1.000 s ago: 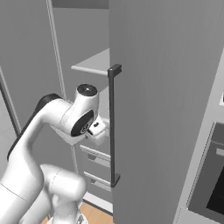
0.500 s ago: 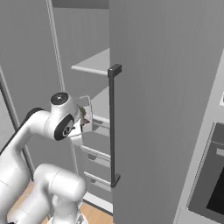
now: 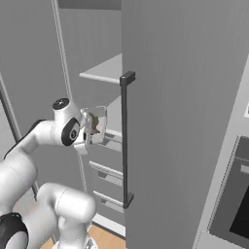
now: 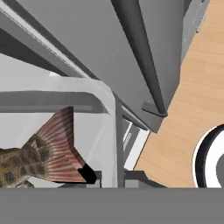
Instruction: Take the meat container that has the fish and place it on the second highest rack of the freezer. Then take the vegetable container that has the onion and cucumber and place it on the highest rack of the freezer.
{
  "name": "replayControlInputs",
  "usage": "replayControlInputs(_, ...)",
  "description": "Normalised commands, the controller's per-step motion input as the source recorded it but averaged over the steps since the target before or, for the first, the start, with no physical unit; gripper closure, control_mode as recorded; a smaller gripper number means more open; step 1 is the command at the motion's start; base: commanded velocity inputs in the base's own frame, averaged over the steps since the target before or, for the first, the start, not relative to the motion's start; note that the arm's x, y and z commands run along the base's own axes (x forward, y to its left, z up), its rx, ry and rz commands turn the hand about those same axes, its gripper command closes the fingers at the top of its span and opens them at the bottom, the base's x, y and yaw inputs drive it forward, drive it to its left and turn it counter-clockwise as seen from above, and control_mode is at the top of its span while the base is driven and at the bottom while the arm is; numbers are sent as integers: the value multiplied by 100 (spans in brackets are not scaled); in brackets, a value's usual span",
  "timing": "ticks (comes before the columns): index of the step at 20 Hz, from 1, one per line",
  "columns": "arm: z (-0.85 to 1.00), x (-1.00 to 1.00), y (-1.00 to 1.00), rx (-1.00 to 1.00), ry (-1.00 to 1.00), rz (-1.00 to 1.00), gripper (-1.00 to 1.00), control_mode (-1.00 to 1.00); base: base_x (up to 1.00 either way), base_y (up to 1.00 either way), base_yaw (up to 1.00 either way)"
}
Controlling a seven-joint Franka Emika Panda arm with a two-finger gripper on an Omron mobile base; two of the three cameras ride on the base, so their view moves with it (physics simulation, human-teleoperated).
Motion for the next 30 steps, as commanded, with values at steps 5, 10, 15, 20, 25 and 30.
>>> replayControlInputs(5, -2, 73, 0, 16, -1, -7, 100, -100, 0, 0, 0)
replayControlInputs(10, -9, 76, 0, 15, -10, -8, 100, -100, 0, 0, 0)
replayControlInputs(15, -1, 74, 0, 6, 0, -1, 100, -100, 0, 0, 0)
replayControlInputs(20, -1, 56, 0, 1, 0, 0, 100, -100, 0, 0, 0)
replayControlInputs(25, -15, 65, 0, 3, 0, 0, 100, -100, 0, 0, 0)
replayControlInputs(30, -23, 65, 0, 3, 0, -3, 100, -100, 0, 0, 0)
